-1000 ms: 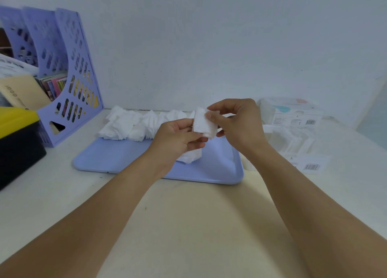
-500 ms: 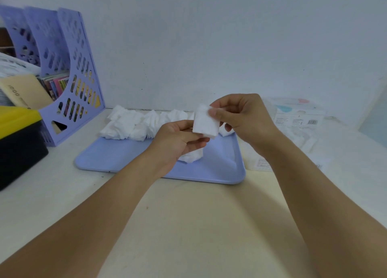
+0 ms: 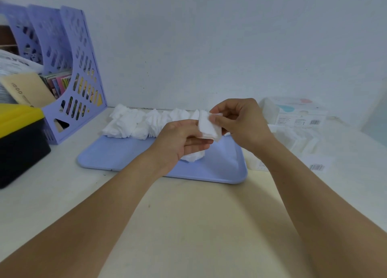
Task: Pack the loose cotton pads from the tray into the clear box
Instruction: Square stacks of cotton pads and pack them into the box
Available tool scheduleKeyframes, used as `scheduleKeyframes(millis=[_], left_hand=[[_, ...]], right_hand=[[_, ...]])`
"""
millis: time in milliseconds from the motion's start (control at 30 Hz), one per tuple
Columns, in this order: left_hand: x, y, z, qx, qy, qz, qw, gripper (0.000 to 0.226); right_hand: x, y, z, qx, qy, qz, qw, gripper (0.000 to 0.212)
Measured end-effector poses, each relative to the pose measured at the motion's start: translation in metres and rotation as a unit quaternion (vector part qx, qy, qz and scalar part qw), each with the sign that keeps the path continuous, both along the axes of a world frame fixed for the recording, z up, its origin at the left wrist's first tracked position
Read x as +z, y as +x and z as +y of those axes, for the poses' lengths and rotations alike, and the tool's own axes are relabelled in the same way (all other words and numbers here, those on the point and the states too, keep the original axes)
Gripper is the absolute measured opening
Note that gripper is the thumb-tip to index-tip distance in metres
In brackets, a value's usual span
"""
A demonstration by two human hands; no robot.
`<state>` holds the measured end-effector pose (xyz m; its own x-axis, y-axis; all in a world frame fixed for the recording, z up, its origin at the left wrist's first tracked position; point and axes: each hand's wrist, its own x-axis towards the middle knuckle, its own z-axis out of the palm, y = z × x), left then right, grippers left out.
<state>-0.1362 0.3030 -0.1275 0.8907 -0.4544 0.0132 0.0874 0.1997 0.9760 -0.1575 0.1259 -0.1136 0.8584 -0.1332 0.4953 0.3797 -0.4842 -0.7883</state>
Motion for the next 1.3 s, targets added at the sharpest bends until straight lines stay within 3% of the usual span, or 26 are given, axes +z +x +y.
scheduleKeyframes(millis=[67, 133, 267, 300, 400, 467, 633, 800, 900, 1033, 1167, 1233, 1300], left_hand=[[0.003, -0.002, 0.0, 0.02, -0.03, 0.043, 0.998, 0.029], [0.002, -0.001, -0.002, 0.047, -0.006, 0.022, 0.999, 0.016], [0.006, 0.01, 0.005, 0.159, -0.029, -0.023, 0.987, 0.009], [0.009, 0.016, 0.01, 0.199, -0.045, -0.025, 0.979, 0.012], [0.012, 0.03, 0.022, 0.286, -0.047, -0.028, 0.957, 0.018], [0.008, 0.035, 0.024, 0.288, -0.026, -0.008, 0.957, 0.016], [-0.003, 0.035, 0.017, 0.21, 0.049, 0.036, 0.976, 0.005], [-0.009, 0.036, 0.014, 0.19, 0.044, 0.024, 0.98, 0.008], [-0.012, 0.035, 0.013, 0.177, 0.045, -0.004, 0.983, 0.009], [-0.015, 0.035, 0.012, 0.178, 0.044, -0.024, 0.983, 0.01], [-0.016, 0.036, 0.013, 0.193, 0.04, -0.03, 0.98, 0.015], [-0.016, 0.034, 0.013, 0.188, 0.038, -0.034, 0.981, 0.016], [-0.015, 0.031, 0.011, 0.169, 0.041, -0.036, 0.984, 0.013]], right_hand=[[-0.003, 0.002, 0.002, 0.002, -0.005, -0.001, 1.0, 0.002], [-0.004, 0.001, 0.008, 0.006, 0.017, -0.007, 1.0, 0.003], [-0.007, 0.002, 0.025, -0.003, 0.154, 0.036, 0.987, 0.024], [-0.01, 0.004, 0.028, -0.019, 0.125, 0.058, 0.99, 0.027], [-0.028, 0.005, 0.037, -0.028, -0.105, 0.102, 0.989, 0.035], [-0.039, 0.005, 0.044, -0.007, -0.155, 0.132, 0.979, 0.041], [-0.049, 0.015, 0.051, -0.01, -0.177, 0.19, 0.966, 0.052], [-0.034, 0.017, 0.024, -0.01, -0.132, 0.216, 0.967, 0.043], [-0.031, 0.013, 0.012, -0.026, -0.155, 0.204, 0.966, 0.049], [-0.025, 0.007, 0.01, -0.048, -0.199, 0.153, 0.967, 0.029], [-0.006, 0.002, 0.004, 0.004, -0.123, 0.1, 0.987, 0.016], [0.008, -0.007, 0.003, 0.066, 0.019, 0.063, 0.996, 0.014], [0.021, -0.016, 0.002, 0.124, 0.143, 0.063, 0.98, 0.017]])
